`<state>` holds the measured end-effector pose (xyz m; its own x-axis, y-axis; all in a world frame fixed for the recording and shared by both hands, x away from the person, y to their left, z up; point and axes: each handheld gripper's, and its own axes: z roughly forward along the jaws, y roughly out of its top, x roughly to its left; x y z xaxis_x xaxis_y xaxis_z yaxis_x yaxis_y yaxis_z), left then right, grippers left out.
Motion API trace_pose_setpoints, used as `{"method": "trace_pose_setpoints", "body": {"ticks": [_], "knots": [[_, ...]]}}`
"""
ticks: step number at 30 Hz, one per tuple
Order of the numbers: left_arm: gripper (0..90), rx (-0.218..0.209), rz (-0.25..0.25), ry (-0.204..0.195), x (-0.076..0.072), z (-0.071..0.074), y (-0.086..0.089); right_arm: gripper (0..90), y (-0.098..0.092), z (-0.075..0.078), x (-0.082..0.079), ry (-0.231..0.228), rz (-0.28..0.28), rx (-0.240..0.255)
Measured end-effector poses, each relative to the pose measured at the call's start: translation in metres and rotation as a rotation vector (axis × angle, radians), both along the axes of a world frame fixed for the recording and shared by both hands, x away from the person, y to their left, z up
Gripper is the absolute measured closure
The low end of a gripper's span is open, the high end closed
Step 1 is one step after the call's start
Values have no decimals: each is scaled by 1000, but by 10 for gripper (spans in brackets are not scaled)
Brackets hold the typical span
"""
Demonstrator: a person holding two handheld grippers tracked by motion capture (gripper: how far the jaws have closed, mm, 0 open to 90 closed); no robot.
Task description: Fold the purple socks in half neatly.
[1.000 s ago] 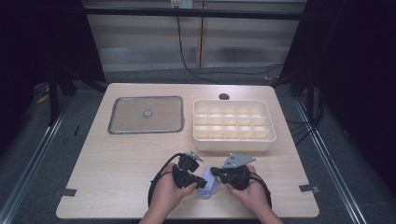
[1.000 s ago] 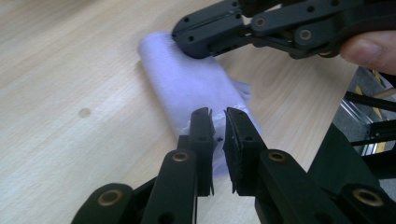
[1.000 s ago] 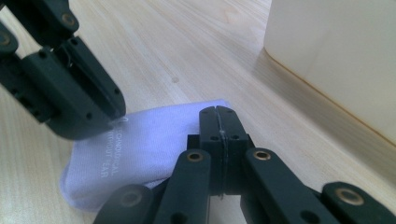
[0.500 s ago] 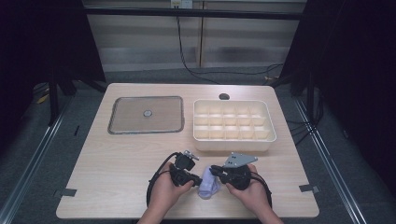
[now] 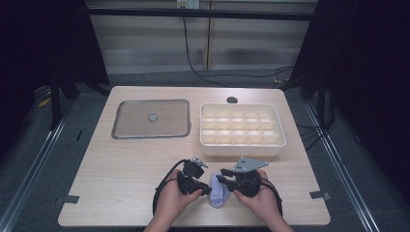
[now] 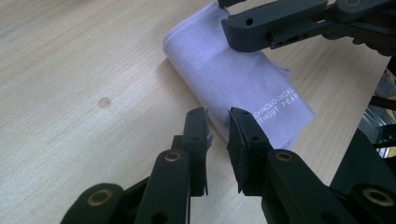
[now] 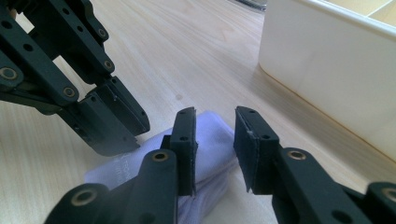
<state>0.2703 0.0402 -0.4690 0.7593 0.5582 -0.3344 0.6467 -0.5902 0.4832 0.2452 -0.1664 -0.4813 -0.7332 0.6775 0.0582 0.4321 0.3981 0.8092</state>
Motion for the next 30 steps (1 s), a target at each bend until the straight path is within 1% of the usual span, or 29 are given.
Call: {"method": "trace_pose_setpoints", "body": {"ticks": [3, 5, 7, 9, 12, 14, 16, 18, 19, 21, 22, 23, 25, 27, 30], "knots": [[733, 0, 10, -3, 0, 0, 1, 658, -1, 0, -1, 6, -5, -6], [699, 1, 15, -10, 1, 1, 2, 636, -2, 1, -1, 15, -12, 4], [682, 11, 13, -27, 2, 2, 4, 628, -3, 0, 0, 15, -13, 8], [659, 12, 23, -30, 2, 3, 5, 620, -3, 0, 0, 21, -18, 14], [653, 16, 24, -28, 2, 3, 6, 610, -2, 0, 0, 22, -19, 15], [644, 24, 20, -39, 3, 3, 7, 595, -1, 0, -1, 25, -17, 19], [631, 26, 30, -43, 4, 3, 8, 585, 0, 0, -1, 29, -16, 29], [613, 26, 42, -38, 4, 3, 9, 583, 1, 0, -1, 27, -17, 33], [610, 29, 36, -43, 4, 2, 10, 582, 1, 0, -1, 28, -17, 33], [610, 26, 31, -41, 4, 2, 11, 584, 1, 0, -1, 28, -11, 27], [607, 21, 37, -37, 3, 2, 10, 584, 1, 0, -1, 27, -10, 24], [603, 20, 27, -41, 3, 2, 10, 586, 1, -1, -1, 29, -9, 21], [602, 19, 32, -40, 2, 2, 8, 591, 0, -3, 0, 31, -9, 13], [597, 17, 20, -43, 3, 2, 6, 594, -1, -5, 0, 38, -12, 0], [589, 14, 17, -43, 2, 2, 4, 611, -3, -9, 0, 36, -13, -26]]}}
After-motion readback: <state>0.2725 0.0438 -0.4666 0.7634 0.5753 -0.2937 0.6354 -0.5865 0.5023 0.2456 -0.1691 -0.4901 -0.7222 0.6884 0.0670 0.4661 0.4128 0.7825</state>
